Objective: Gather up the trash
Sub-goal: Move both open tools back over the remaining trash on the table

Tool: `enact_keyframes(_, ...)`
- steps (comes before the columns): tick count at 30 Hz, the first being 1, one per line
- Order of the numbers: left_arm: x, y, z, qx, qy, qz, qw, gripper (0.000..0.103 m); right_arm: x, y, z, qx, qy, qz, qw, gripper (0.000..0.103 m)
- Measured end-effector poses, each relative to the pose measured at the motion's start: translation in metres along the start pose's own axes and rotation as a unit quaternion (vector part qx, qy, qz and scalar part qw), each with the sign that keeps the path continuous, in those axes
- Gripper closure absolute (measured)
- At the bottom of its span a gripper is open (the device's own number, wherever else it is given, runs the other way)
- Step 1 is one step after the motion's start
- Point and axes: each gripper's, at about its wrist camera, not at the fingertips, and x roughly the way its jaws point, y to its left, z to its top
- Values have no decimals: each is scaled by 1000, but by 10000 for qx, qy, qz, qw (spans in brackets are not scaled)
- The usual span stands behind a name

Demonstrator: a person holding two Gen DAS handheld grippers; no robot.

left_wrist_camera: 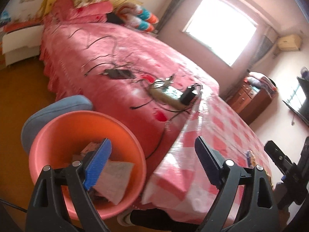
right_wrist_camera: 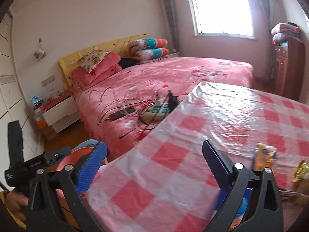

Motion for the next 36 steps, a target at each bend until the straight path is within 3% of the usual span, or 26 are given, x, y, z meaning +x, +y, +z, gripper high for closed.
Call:
enact_keyframes(5,0,-32,-3,489,96,14,9988,14,-12,-20,-2,111,-170,-109,9997,5)
enact_keyframes(12,16,-68,-12,875,671,216,9937,14,-26,-51,-4,271,-302,-471,9981,5)
enact_keyframes(17,25,-86,-23,1073,1088,121,9882,14,-34,-66,-7,271,-364,-736,9963,5)
enact_keyframes(30,26,-128,-38,1526,957,216,9834,14,-45,-101,-17,361,-338,-1213,9914,5)
enact_keyframes(36,31,-145,-45,1584,1079,41,9814,14,-51,-115,-20,345,-399,-1409,9886,5)
